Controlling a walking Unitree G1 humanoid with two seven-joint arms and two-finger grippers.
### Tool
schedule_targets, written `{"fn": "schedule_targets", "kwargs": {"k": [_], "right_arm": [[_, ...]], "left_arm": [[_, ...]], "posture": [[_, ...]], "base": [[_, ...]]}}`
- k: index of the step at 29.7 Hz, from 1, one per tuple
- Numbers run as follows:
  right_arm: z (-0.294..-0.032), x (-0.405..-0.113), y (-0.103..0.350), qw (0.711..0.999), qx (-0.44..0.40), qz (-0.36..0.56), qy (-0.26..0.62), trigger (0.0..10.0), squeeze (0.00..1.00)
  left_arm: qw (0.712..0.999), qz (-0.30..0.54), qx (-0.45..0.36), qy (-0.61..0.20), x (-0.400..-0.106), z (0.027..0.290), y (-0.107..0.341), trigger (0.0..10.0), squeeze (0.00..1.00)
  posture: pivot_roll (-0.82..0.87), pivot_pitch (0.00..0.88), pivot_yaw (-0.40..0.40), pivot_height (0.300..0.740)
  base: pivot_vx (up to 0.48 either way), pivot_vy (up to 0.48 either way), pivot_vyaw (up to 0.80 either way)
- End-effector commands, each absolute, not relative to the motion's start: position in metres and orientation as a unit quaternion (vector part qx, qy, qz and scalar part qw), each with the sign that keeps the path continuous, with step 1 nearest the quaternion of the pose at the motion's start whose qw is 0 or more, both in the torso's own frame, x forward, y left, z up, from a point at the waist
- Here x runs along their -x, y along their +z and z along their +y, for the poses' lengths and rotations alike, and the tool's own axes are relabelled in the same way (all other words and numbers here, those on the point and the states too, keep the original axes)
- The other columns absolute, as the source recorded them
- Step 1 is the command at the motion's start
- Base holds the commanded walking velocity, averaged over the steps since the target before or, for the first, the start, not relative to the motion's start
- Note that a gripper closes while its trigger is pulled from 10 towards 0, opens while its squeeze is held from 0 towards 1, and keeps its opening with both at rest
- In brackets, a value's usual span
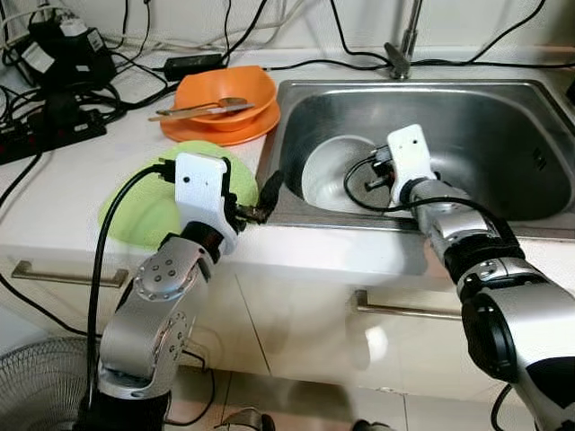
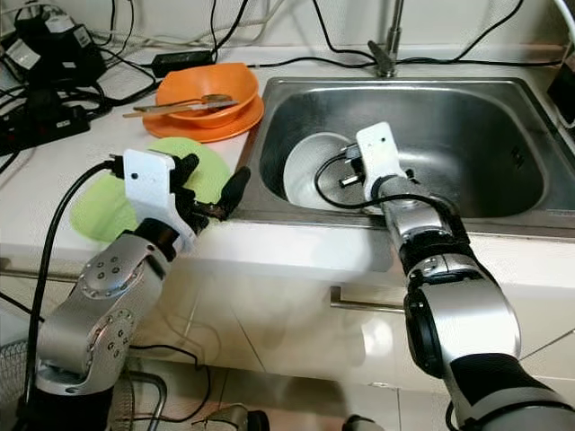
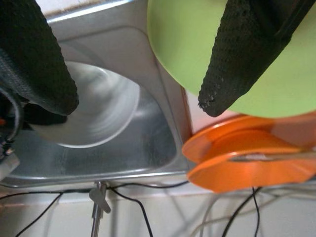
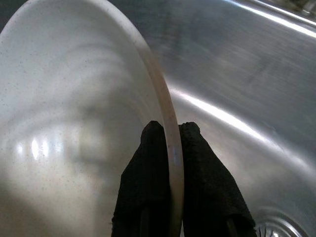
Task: Kitchen organization
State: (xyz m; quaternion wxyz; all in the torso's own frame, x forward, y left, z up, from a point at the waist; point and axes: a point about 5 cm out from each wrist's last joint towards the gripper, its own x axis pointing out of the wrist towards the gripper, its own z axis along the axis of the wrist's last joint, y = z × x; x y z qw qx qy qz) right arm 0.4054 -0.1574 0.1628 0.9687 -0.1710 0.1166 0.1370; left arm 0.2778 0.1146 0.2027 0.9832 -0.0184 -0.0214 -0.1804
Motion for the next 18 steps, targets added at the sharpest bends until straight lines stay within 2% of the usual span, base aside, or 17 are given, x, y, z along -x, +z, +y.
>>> {"fn": "schedule_targets", "kwargs": {"k": [1, 2, 4, 5, 6, 8, 9, 18], "right_arm": [[-0.152, -0.406, 0.165, 0.964, 0.185, 0.115, 0.155, 0.0, 0.00], [-0.151, -0.405, 0.160, 0.959, 0.193, 0.126, 0.164, 0.0, 0.00], [-0.151, -0.403, 0.156, 0.954, 0.205, 0.136, 0.172, 0.0, 0.00], [-0.151, -0.403, 0.155, 0.952, 0.209, 0.138, 0.174, 0.0, 0.00], [-0.151, -0.403, 0.155, 0.951, 0.211, 0.141, 0.176, 0.0, 0.00], [-0.150, -0.402, 0.154, 0.950, 0.212, 0.143, 0.178, 0.0, 0.00], [-0.151, -0.402, 0.153, 0.950, 0.213, 0.148, 0.177, 0.0, 0.00], [-0.153, -0.399, 0.145, 0.943, 0.220, 0.170, 0.182, 0.0, 0.00]], "left_arm": [[0.981, -0.017, 0.017, -0.193, -0.275, 0.115, 0.205, 10.0, 1.00], [0.979, -0.011, 0.016, -0.202, -0.274, 0.113, 0.205, 10.0, 0.96], [0.976, -0.003, 0.016, -0.217, -0.272, 0.110, 0.206, 10.0, 0.74], [0.975, -0.001, 0.017, -0.221, -0.271, 0.109, 0.206, 10.0, 0.74], [0.973, 0.006, 0.018, -0.229, -0.270, 0.108, 0.205, 10.0, 0.33], [0.972, 0.012, 0.019, -0.235, -0.270, 0.107, 0.205, 10.0, 0.33], [0.968, 0.019, 0.019, -0.250, -0.269, 0.105, 0.205, 10.0, 0.00], [0.952, 0.051, 0.008, -0.300, -0.267, 0.100, 0.205, 10.0, 0.00]], "posture": [[0.19, 0.127, 0.080, 0.740], [0.18, 0.128, 0.081, 0.740], [0.18, 0.128, 0.081, 0.740], [0.18, 0.128, 0.085, 0.740], [0.18, 0.126, 0.088, 0.740], [0.18, 0.126, 0.088, 0.740], [0.18, 0.125, 0.090, 0.740], [0.18, 0.118, 0.100, 0.740]], "base": [[0.000, 0.000, 0.00], [0.000, 0.000, 0.00], [0.000, 0.000, 0.00], [0.000, 0.000, 0.00], [0.000, 0.000, 0.00], [0.000, 0.000, 0.00], [0.000, 0.000, 0.00], [0.000, 0.000, 0.00]]}}
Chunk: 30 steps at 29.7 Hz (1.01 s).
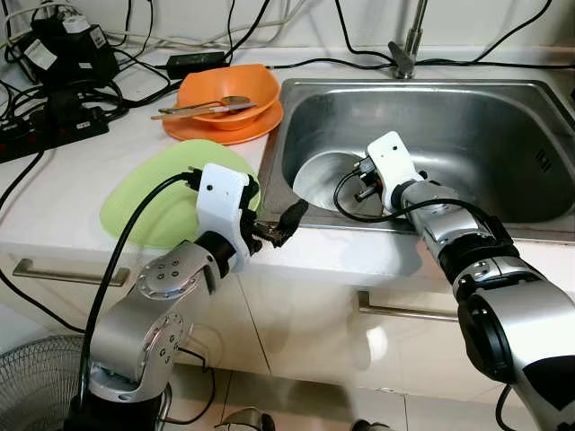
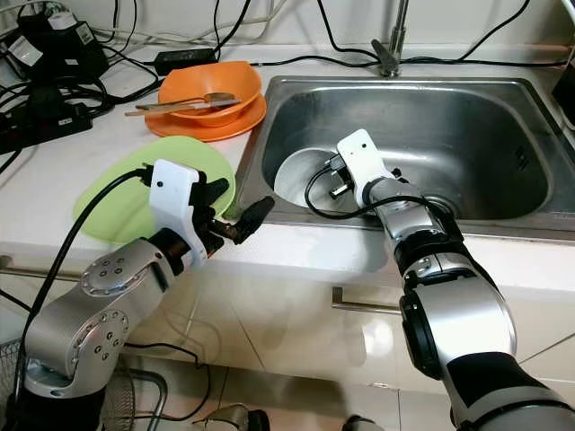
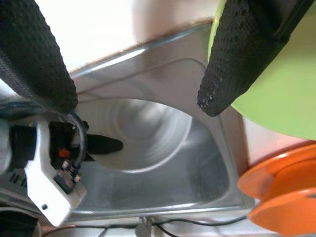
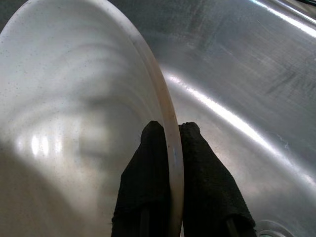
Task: Kitchen organization
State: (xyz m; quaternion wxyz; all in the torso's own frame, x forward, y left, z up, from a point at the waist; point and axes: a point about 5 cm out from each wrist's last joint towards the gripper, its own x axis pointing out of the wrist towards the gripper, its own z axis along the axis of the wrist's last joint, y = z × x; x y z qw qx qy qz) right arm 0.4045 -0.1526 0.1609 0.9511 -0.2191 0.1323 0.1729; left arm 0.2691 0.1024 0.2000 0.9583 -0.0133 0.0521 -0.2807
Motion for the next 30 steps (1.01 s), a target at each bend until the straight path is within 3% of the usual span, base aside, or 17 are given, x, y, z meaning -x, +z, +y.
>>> {"fn": "schedule_targets", "kwargs": {"k": [1, 7, 8, 10, 11, 12, 13, 14, 15, 16, 22, 23, 24, 25, 30], "right_arm": [[-0.154, -0.398, 0.142, 0.939, 0.226, 0.178, 0.188, 0.0, 0.00], [-0.158, -0.391, 0.128, 0.926, 0.238, 0.213, 0.201, 0.0, 0.00], [-0.158, -0.391, 0.127, 0.925, 0.237, 0.216, 0.202, 0.7, 0.00], [-0.158, -0.391, 0.127, 0.924, 0.236, 0.219, 0.208, 1.1, 0.00], [-0.158, -0.390, 0.127, 0.923, 0.236, 0.220, 0.209, 2.5, 0.00], [-0.158, -0.390, 0.127, 0.923, 0.236, 0.220, 0.209, 2.5, 0.00], [-0.158, -0.390, 0.126, 0.922, 0.235, 0.223, 0.211, 4.4, 0.00], [-0.158, -0.390, 0.126, 0.922, 0.235, 0.223, 0.211, 4.4, 0.00], [-0.157, -0.389, 0.124, 0.918, 0.235, 0.231, 0.222, 5.4, 0.00], [-0.155, -0.387, 0.121, 0.911, 0.243, 0.237, 0.236, 10.0, 0.00], [-0.153, -0.386, 0.119, 0.902, 0.255, 0.241, 0.251, 10.0, 0.00], [-0.154, -0.386, 0.119, 0.903, 0.254, 0.242, 0.248, 10.0, 0.88], [-0.154, -0.386, 0.119, 0.903, 0.254, 0.242, 0.248, 10.0, 0.88], [-0.154, -0.386, 0.119, 0.903, 0.254, 0.242, 0.247, 10.0, 1.00], [-0.157, -0.385, 0.117, 0.903, 0.253, 0.245, 0.247, 10.0, 1.00]], "left_arm": [[0.950, 0.055, 0.004, -0.306, -0.267, 0.100, 0.205, 10.0, 0.00], [0.949, 0.063, -0.003, -0.308, -0.267, 0.101, 0.203, 10.0, 0.00], [0.949, 0.065, -0.003, -0.309, -0.267, 0.101, 0.202, 10.0, 0.00], [0.948, 0.068, -0.003, -0.311, -0.265, 0.101, 0.200, 10.0, 0.00], [0.948, 0.069, -0.002, -0.311, -0.265, 0.100, 0.200, 10.0, 0.00], [0.948, 0.069, -0.002, -0.311, -0.265, 0.100, 0.200, 10.0, 0.00], [0.948, 0.070, -0.003, -0.311, -0.265, 0.100, 0.199, 10.0, 0.00], [0.948, 0.070, -0.003, -0.311, -0.265, 0.100, 0.199, 10.0, 0.00], [0.948, 0.073, -0.002, -0.311, -0.265, 0.101, 0.199, 10.0, 0.00], [0.948, 0.074, -0.002, -0.311, -0.266, 0.101, 0.199, 10.0, 0.00], [0.955, 0.066, 0.001, -0.288, -0.270, 0.107, 0.202, 10.0, 0.00], [0.956, 0.066, 0.001, -0.287, -0.271, 0.108, 0.202, 10.0, 0.00], [0.956, 0.066, 0.001, -0.287, -0.271, 0.108, 0.202, 10.0, 0.00], [0.956, 0.066, 0.000, -0.287, -0.272, 0.108, 0.202, 10.0, 0.00], [0.955, 0.066, -0.003, -0.289, -0.272, 0.107, 0.202, 10.0, 0.00]], "posture": [[0.18, 0.117, 0.100, 0.740], [0.17, 0.115, 0.099, 0.740], [0.17, 0.115, 0.099, 0.740], [0.17, 0.116, 0.095, 0.740], [0.17, 0.116, 0.092, 0.740], [0.17, 0.116, 0.092, 0.740], [0.17, 0.116, 0.091, 0.740], [0.17, 0.116, 0.091, 0.740], [0.18, 0.117, 0.089, 0.740], [0.18, 0.116, 0.089, 0.740], [0.18, 0.115, 0.087, 0.740], [0.17, 0.114, 0.088, 0.740], [0.17, 0.114, 0.088, 0.740], [0.17, 0.114, 0.088, 0.740], [0.17, 0.113, 0.089, 0.740]], "base": [[0.000, 0.000, 0.00], [0.000, 0.000, 0.00], [0.000, 0.000, 0.00], [0.000, 0.000, 0.00], [0.000, 0.000, 0.00], [0.000, 0.000, 0.00], [0.000, 0.000, 0.00], [0.000, 0.000, 0.00], [0.000, 0.000, 0.00], [0.000, 0.000, 0.00], [0.000, 0.000, 0.00], [0.000, 0.000, 0.00], [0.000, 0.000, 0.00], [0.000, 0.000, 0.00], [0.000, 0.000, 0.00]]}}
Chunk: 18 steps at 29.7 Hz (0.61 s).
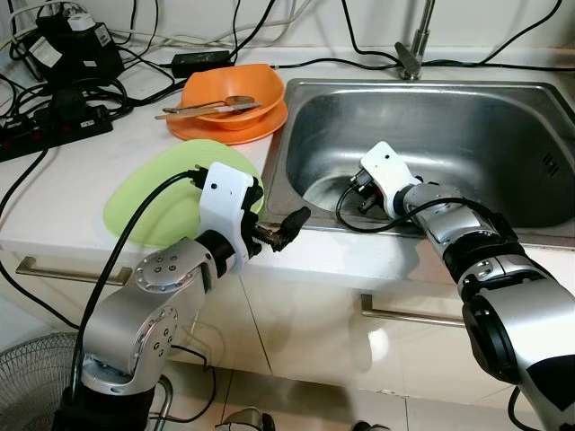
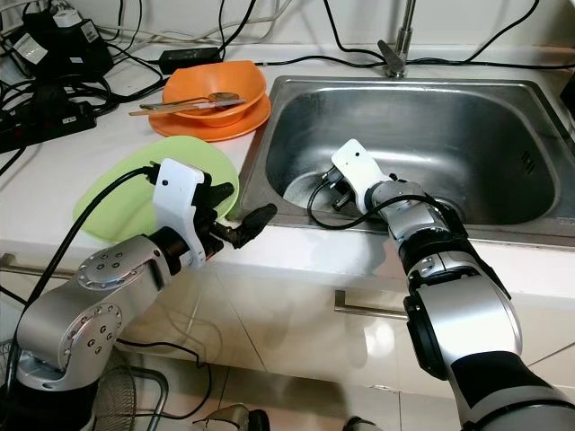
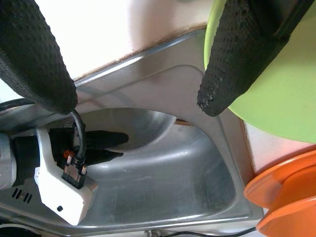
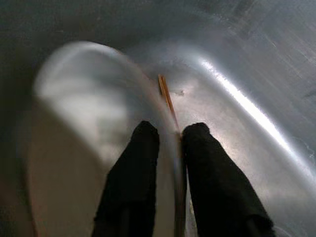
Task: Kitchen organization
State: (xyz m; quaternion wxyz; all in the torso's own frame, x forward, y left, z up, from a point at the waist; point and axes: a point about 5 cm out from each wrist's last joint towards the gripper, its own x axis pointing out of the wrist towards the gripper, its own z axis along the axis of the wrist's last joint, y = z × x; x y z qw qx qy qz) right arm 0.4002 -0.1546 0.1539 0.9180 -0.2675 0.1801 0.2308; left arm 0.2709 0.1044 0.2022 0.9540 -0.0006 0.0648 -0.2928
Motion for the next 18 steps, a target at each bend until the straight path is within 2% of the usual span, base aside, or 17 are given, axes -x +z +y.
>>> {"fn": "schedule_targets", "kwargs": {"k": [1, 5, 9, 14, 15, 18], "right_arm": [[-0.157, -0.385, 0.117, 0.903, 0.252, 0.245, 0.247, 10.0, 1.00], [-0.159, -0.384, 0.117, 0.902, 0.254, 0.246, 0.247, 10.0, 1.00], [-0.162, -0.389, 0.124, 0.915, 0.259, 0.220, 0.219, 10.0, 1.00], [-0.165, -0.398, 0.144, 0.942, 0.245, 0.157, 0.166, 10.0, 1.00], [-0.168, -0.402, 0.155, 0.956, 0.227, 0.122, 0.138, 10.0, 1.00], [-0.170, -0.404, 0.162, 0.964, 0.213, 0.100, 0.122, 10.0, 1.00]], "left_arm": [[0.955, 0.066, -0.002, -0.289, -0.273, 0.106, 0.202, 10.0, 0.00], [0.955, 0.065, -0.002, -0.289, -0.273, 0.105, 0.202, 10.0, 0.00], [0.955, 0.064, -0.002, -0.289, -0.273, 0.105, 0.202, 10.0, 0.00], [0.956, 0.060, -0.005, -0.287, -0.275, 0.105, 0.203, 10.0, 0.00], [0.957, 0.057, -0.005, -0.285, -0.276, 0.105, 0.203, 10.0, 0.00], [0.957, 0.056, -0.005, -0.284, -0.277, 0.105, 0.203, 10.0, 0.00]], "posture": [[0.16, 0.113, 0.090, 0.740], [0.16, 0.112, 0.089, 0.740], [0.16, 0.110, 0.088, 0.740], [0.15, 0.106, 0.088, 0.740], [0.14, 0.103, 0.090, 0.740], [0.14, 0.102, 0.091, 0.740]], "base": [[0.000, 0.000, 0.00], [0.000, 0.000, 0.00], [0.000, 0.000, 0.00], [0.000, 0.000, 0.00], [0.000, 0.000, 0.00], [0.000, 0.000, 0.00]]}}
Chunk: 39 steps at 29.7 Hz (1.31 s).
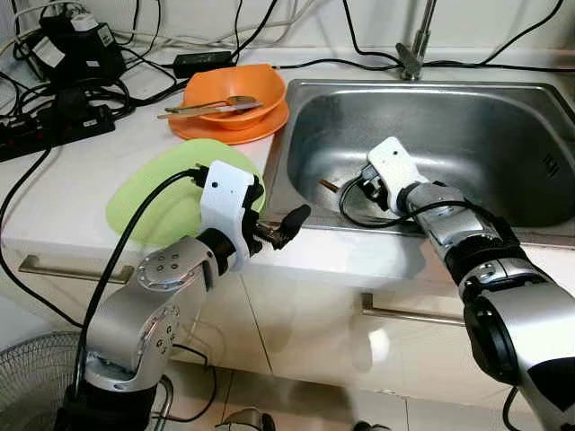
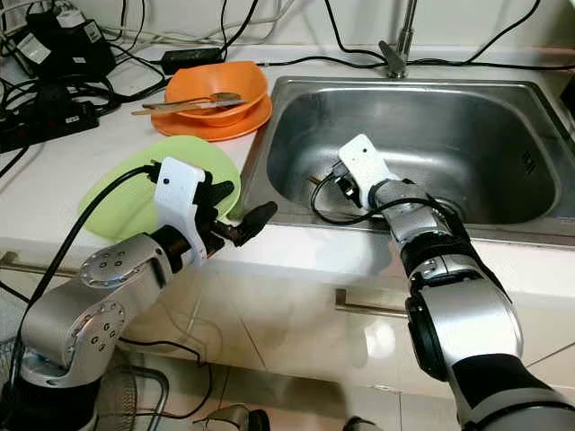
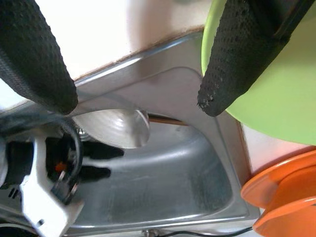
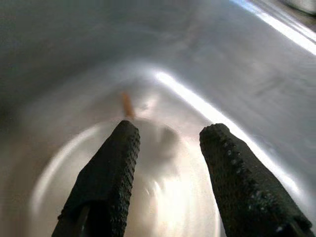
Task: Kitchen organization
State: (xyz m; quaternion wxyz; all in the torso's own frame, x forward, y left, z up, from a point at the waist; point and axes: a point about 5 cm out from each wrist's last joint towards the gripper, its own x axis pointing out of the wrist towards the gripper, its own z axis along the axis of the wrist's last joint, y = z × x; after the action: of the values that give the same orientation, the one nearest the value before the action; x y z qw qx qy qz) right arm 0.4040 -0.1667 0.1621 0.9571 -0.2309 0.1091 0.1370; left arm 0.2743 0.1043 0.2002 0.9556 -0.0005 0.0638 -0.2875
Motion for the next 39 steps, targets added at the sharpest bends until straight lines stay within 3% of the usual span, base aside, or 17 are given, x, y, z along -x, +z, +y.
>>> {"fn": "schedule_targets", "kwargs": {"k": [1, 9, 14, 19, 21, 23, 24, 25, 27, 30, 37, 39], "right_arm": [[-0.170, -0.404, 0.164, 0.966, 0.208, 0.092, 0.121, 10.0, 1.00], [-0.166, -0.409, 0.186, 0.980, 0.163, 0.019, 0.114, 10.0, 1.00], [-0.144, -0.411, 0.210, 0.985, 0.056, -0.042, 0.156, 10.0, 1.00], [-0.130, -0.408, 0.212, 0.981, 0.024, -0.059, 0.184, 10.0, 1.00], [-0.116, -0.402, 0.211, 0.974, -0.015, -0.066, 0.214, 10.0, 1.00], [-0.112, -0.399, 0.211, 0.972, -0.023, -0.066, 0.226, 10.0, 1.00], [-0.107, -0.395, 0.208, 0.968, -0.027, -0.063, 0.243, 10.0, 0.54], [-0.100, -0.388, 0.206, 0.960, -0.031, -0.060, 0.270, 10.0, 0.00], [-0.079, -0.362, 0.198, 0.923, -0.043, -0.042, 0.380, 10.0, 0.00], [-0.075, -0.342, 0.187, 0.896, -0.020, -0.019, 0.444, 10.0, 0.00], [-0.081, -0.334, 0.178, 0.897, -0.015, 0.004, 0.443, 10.0, 0.00], [-0.082, -0.328, 0.180, 0.898, -0.014, 0.012, 0.440, 10.0, 0.00]], "left_arm": [[0.957, 0.056, -0.005, -0.285, -0.277, 0.105, 0.203, 10.0, 0.00], [0.956, 0.049, -0.007, -0.288, -0.280, 0.102, 0.205, 10.0, 0.00], [0.979, 0.000, -0.032, -0.204, -0.290, 0.116, 0.217, 10.0, 0.00], [0.988, -0.019, -0.041, -0.145, -0.294, 0.127, 0.218, 10.0, 0.00], [0.996, -0.039, -0.039, -0.066, -0.295, 0.145, 0.217, 10.0, 0.00], [0.997, -0.048, -0.046, -0.043, -0.295, 0.150, 0.217, 10.0, 0.00], [0.997, -0.059, -0.055, -0.015, -0.293, 0.157, 0.217, 10.0, 0.00], [0.996, -0.068, -0.054, 0.021, -0.291, 0.166, 0.216, 10.0, 0.00], [0.992, -0.061, -0.022, 0.109, -0.287, 0.192, 0.209, 10.0, 0.00], [0.988, -0.028, 0.001, 0.153, -0.285, 0.208, 0.198, 10.0, 0.00], [0.978, -0.032, 0.018, 0.205, -0.283, 0.227, 0.197, 10.0, 0.00], [0.965, -0.031, 0.045, 0.257, -0.279, 0.241, 0.194, 10.0, 0.00]], "posture": [[0.13, 0.099, 0.092, 0.740], [0.11, 0.089, 0.089, 0.740], [0.09, 0.079, 0.088, 0.740], [0.08, 0.073, 0.091, 0.740], [0.07, 0.069, 0.091, 0.740], [0.07, 0.068, 0.092, 0.740], [0.07, 0.066, 0.092, 0.740], [0.07, 0.065, 0.093, 0.740], [0.07, 0.062, 0.098, 0.740], [0.07, 0.062, 0.102, 0.740], [0.07, 0.055, 0.112, 0.740], [0.07, 0.051, 0.117, 0.740]], "base": [[0.000, 0.000, 0.00], [0.000, 0.000, 0.00], [0.000, 0.000, 0.00], [0.000, 0.000, 0.00], [0.000, 0.000, 0.00], [0.000, 0.000, 0.00], [0.000, 0.000, 0.00], [0.000, 0.000, 0.00], [0.000, 0.000, 0.00], [0.000, 0.000, 0.00], [0.000, 0.000, 0.00], [0.000, 0.000, 0.00]]}}
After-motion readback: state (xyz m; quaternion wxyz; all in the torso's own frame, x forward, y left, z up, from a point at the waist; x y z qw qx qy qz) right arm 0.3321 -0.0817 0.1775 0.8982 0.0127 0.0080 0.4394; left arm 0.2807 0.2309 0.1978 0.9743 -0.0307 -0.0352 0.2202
